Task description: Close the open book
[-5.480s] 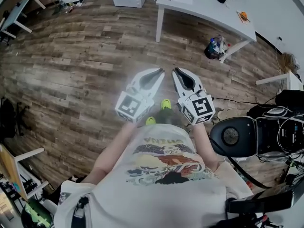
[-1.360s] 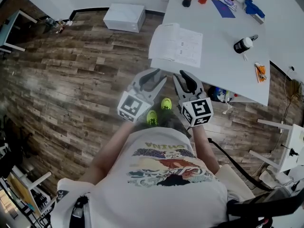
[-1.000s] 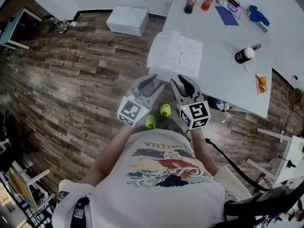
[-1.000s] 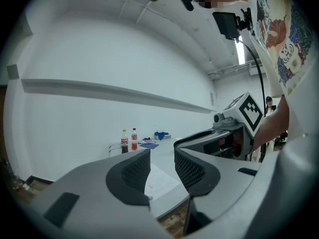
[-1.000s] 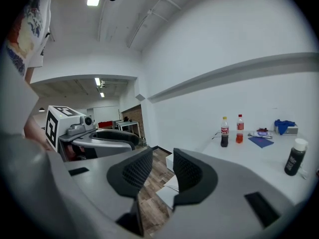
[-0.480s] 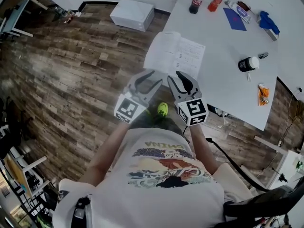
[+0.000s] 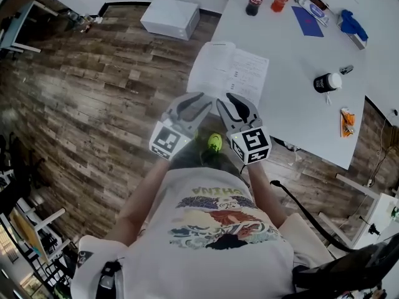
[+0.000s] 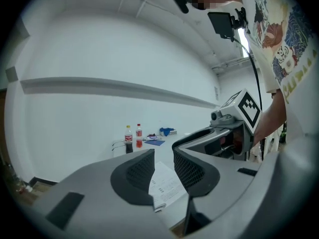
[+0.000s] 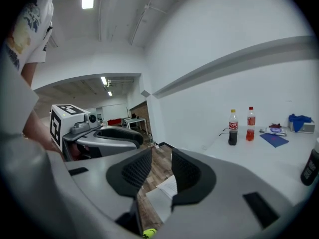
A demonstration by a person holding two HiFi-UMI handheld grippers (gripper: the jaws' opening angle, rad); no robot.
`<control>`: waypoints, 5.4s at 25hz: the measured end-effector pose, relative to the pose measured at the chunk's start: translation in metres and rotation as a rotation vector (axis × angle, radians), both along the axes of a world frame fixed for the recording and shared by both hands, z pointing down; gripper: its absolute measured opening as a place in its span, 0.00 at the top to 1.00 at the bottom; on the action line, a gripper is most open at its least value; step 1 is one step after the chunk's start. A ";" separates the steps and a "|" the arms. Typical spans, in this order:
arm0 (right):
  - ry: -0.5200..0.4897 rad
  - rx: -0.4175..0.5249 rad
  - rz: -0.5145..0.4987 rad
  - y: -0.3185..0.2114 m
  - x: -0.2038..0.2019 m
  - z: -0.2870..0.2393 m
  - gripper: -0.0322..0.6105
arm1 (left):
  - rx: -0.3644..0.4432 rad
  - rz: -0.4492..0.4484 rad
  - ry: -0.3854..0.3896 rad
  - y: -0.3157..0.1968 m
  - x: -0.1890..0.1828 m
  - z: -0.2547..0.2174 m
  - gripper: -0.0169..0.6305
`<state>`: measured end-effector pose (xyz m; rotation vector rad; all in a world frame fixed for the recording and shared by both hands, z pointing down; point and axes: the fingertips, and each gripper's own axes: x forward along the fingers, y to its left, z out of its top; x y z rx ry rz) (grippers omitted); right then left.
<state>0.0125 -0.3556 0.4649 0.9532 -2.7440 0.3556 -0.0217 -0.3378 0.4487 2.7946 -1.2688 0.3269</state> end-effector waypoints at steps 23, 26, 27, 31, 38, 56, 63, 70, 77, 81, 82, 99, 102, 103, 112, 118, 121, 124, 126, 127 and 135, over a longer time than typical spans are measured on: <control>0.107 -0.095 0.142 -0.045 -0.050 0.105 0.76 | -0.108 0.102 -0.037 -0.052 -0.083 0.144 0.77; 0.126 -0.091 0.138 -0.053 -0.053 0.121 0.76 | -0.105 0.110 -0.082 -0.057 -0.089 0.174 0.77; 0.131 -0.093 0.137 -0.054 -0.053 0.127 0.76 | -0.103 0.109 -0.096 -0.058 -0.091 0.183 0.77; 0.156 -0.106 0.137 -0.055 -0.051 0.147 0.76 | -0.126 0.093 -0.103 -0.059 -0.097 0.220 0.77; 0.188 -0.116 0.123 -0.053 -0.048 0.160 0.76 | -0.150 0.027 -0.103 -0.060 -0.112 0.262 0.75; 0.194 -0.142 0.081 -0.057 -0.062 0.177 0.76 | -0.120 -0.010 -0.242 -0.062 -0.128 0.318 0.75; 0.193 -0.146 0.084 -0.052 -0.060 0.176 0.76 | -0.110 -0.090 -0.193 -0.081 -0.129 0.315 0.75; 0.180 -0.143 0.088 -0.050 -0.062 0.166 0.76 | -0.082 -0.109 -0.162 -0.081 -0.133 0.289 0.78; 0.175 -0.142 0.078 -0.042 -0.065 0.152 0.76 | -0.041 -0.109 -0.147 -0.078 -0.138 0.250 0.81; 0.166 -0.162 0.062 -0.030 -0.061 0.144 0.76 | -0.046 -0.101 -0.130 -0.073 -0.130 0.231 0.81; 0.167 -0.162 0.060 -0.028 -0.060 0.142 0.76 | -0.046 -0.096 -0.127 -0.073 -0.128 0.226 0.81; 0.134 -0.138 0.075 -0.028 -0.008 0.099 0.76 | -0.075 -0.057 -0.177 -0.067 -0.082 0.167 0.81; 0.110 -0.135 0.079 -0.031 0.002 0.089 0.76 | -0.082 -0.052 -0.178 -0.067 -0.069 0.157 0.81; 0.101 -0.135 0.083 -0.031 0.005 0.086 0.76 | -0.086 -0.049 -0.179 -0.067 -0.065 0.155 0.81; 0.065 -0.126 0.105 -0.027 0.032 0.068 0.76 | -0.096 -0.015 -0.198 -0.060 -0.033 0.133 0.81; 0.035 -0.131 0.131 -0.022 0.049 0.057 0.76 | -0.091 0.032 -0.228 -0.060 -0.014 0.120 0.81; 0.025 -0.129 0.130 -0.019 0.053 0.054 0.76 | -0.095 0.060 -0.241 -0.059 -0.004 0.117 0.81; 0.015 -0.137 0.130 -0.015 0.056 0.055 0.76 | -0.110 0.088 -0.248 -0.057 0.008 0.116 0.81; 0.006 -0.148 0.126 -0.010 0.057 0.056 0.76 | -0.122 0.108 -0.249 -0.054 0.016 0.118 0.81; 0.004 -0.153 0.121 -0.008 0.058 0.057 0.76 | -0.128 0.118 -0.252 -0.052 0.021 0.119 0.81; 0.012 -0.140 0.091 -0.006 0.065 0.054 0.76 | -0.156 0.172 -0.309 -0.046 0.045 0.124 0.81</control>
